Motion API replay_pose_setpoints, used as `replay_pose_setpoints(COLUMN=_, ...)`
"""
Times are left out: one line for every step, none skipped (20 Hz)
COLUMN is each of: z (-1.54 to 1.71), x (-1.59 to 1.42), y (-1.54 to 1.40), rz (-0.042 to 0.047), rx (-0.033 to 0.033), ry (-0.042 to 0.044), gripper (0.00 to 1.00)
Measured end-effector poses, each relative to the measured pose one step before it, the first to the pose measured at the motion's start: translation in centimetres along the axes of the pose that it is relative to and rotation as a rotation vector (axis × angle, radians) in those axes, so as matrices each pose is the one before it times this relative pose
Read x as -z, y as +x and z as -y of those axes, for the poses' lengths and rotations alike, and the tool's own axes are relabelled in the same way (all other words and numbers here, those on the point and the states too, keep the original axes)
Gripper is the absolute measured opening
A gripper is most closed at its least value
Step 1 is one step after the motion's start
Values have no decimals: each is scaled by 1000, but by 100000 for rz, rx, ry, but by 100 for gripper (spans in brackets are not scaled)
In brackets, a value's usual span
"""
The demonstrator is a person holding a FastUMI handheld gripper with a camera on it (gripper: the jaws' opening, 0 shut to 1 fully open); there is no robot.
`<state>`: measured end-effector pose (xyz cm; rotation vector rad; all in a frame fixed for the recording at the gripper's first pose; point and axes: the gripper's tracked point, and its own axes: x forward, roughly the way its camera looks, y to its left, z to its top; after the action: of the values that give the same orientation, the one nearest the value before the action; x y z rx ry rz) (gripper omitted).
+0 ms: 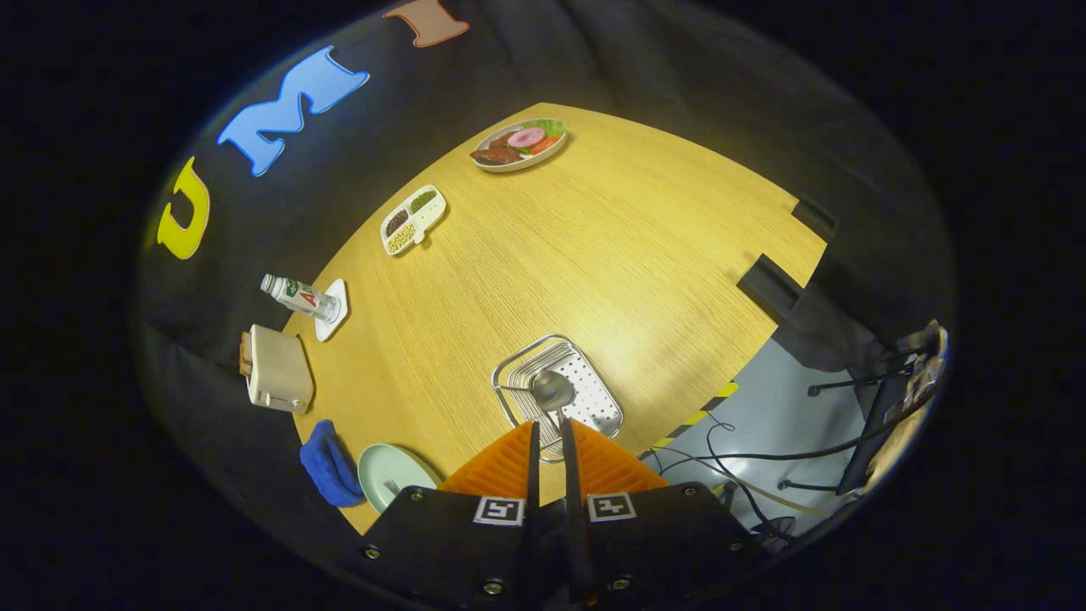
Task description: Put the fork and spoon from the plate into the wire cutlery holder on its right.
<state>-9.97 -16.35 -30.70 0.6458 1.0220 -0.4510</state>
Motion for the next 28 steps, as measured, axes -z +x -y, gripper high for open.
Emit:
replay_pose_setpoints(z=-513, x=-558, y=-517, rz=2369, rx=-798, ry=-431, gripper=13)
replay_pose_setpoints(z=-407, x=-486, y=-378, rz=2454, rx=-707, ry=-629, gripper=13)
replay_pose_setpoints(z=-367, x=-523, y=-431, rz=2723, rx=-414, ry=-646, gripper=13)
replay_pose_setpoints(z=-471, x=-519, y=-324, rz=2458, rx=-576, ry=-1086, gripper=13)
replay_pose_setpoints(z=-343, x=-462, y=-365, rz=2030, rx=-416, ry=-1043, gripper=13)
replay_pose_setpoints(z=-481, x=-376, y=-308, rz=1604, rx=-952, ry=-1424, gripper=13)
replay_pose_setpoints(z=-532, x=-301, y=-302, rz=882, rx=-780, ry=-821, gripper=13)
replay_pose_setpoints(z=-518, x=-186, y=-266, rz=680, rx=-1147, ry=-568, gripper=13)
replay_pose_setpoints(z=-586, x=-197, y=-207, rz=391, rx=-1160, ry=-519, gripper=13)
replay_pose_setpoints(z=-551, x=-62, y=-200, rz=524, rx=-919, ry=-385, gripper=13)
replay_pose_setpoints(z=-506, x=-82, y=-183, rz=400, rx=-777, ry=-617, gripper=13)
replay_pose_setpoints(z=-509, x=-96, y=-51, rz=301, rx=-718, ry=-787, gripper=13)
replay_pose_setpoints(z=-435, x=-6, y=-102, rz=188, rx=-670, ry=-1089, gripper=13)
replay_pose_setpoints(z=-591, x=23, y=-96, rz=192, rx=-479, ry=-1570, gripper=13)
replay_pose_setpoints(z=-583, x=94, y=-26, rz=-83, rx=-540, ry=-1554, gripper=13)
replay_pose_setpoints(z=-801, x=104, y=-109, rz=-231, rx=-1082, ry=-1477, gripper=13)
replay_pose_setpoints(z=-727, x=279, y=25, rz=-689, rx=-1093, ry=-1248, gripper=13)
replay_pose_setpoints(z=-1029, x=469, y=68, rz=-1119, rx=-1564, ry=-1642, gripper=13)
replay_pose_setpoints(z=-902, x=420, y=57, rz=-958, rx=-1269, ry=-1610, gripper=13)
replay_pose_setpoints(z=-1044, x=424, y=257, rz=-1052, rx=-1322, ry=-2411, gripper=13)
replay_pose_setpoints(z=-954, x=519, y=249, rz=-1177, rx=-1297, ry=-2477, gripper=13)
replay_pose_setpoints(z=-1052, x=518, y=204, rz=-1388, rx=-1485, ry=-2205, gripper=13)
replay_pose_setpoints(z=-1135, x=450, y=271, rz=-1323, rx=-1867, ry=-1876, gripper=13)
replay_pose_setpoints(z=-1037, x=444, y=239, rz=-1503, rx=-1676, ry=-2050, gripper=13)
replay_pose_setpoints(z=-874, x=430, y=309, rz=-1416, rx=-1341, ry=-1915, gripper=13)
replay_pose_setpoints(z=-1122, x=536, y=480, rz=-1559, rx=-1732, ry=-2049, gripper=13)
replay_pose_setpoints(z=-971, x=366, y=341, rz=-1669, rx=-1544, ry=-1821, gripper=13)
replay_pose_setpoints(z=-947, x=519, y=251, rz=-1780, rx=-1548, ry=-1725, gripper=13)
